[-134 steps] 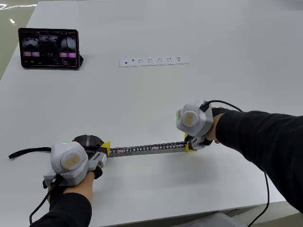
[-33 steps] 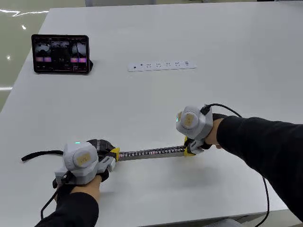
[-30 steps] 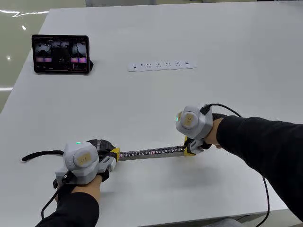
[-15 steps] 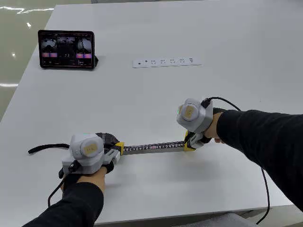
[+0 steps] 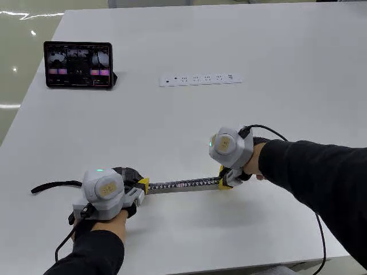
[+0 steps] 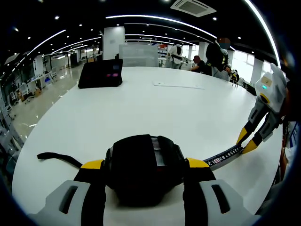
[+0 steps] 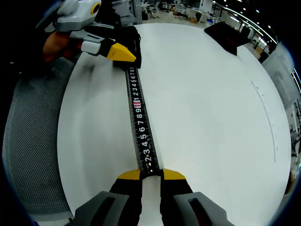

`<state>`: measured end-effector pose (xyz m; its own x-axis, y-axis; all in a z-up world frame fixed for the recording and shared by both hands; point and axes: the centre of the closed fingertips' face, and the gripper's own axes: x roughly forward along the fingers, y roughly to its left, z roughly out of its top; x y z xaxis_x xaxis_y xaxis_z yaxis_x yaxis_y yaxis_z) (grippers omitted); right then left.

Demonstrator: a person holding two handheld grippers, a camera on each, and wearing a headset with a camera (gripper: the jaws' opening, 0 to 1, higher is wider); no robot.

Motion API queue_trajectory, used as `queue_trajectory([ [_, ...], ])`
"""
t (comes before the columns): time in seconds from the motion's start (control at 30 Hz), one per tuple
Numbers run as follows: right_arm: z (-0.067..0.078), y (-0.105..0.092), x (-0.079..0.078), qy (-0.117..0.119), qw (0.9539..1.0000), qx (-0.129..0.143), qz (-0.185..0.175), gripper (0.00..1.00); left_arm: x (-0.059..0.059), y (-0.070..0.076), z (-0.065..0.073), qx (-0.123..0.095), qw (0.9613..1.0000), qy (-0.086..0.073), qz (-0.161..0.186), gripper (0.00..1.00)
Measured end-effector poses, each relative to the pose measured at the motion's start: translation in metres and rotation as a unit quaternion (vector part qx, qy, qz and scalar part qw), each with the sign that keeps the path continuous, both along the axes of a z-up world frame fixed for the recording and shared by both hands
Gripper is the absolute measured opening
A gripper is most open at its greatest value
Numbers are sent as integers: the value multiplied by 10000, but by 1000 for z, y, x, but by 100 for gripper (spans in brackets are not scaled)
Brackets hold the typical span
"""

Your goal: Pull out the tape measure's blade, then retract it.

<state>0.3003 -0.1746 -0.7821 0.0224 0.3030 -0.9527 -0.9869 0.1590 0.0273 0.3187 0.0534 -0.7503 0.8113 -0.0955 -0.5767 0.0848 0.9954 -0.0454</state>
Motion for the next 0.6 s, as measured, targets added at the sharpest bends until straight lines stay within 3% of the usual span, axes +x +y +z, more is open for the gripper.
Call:
queue_trajectory([
  [0.6, -1, 11, 1, -55, 10000, 40, -49, 10, 0, 0, -1, 5, 10000, 57, -11, 63],
])
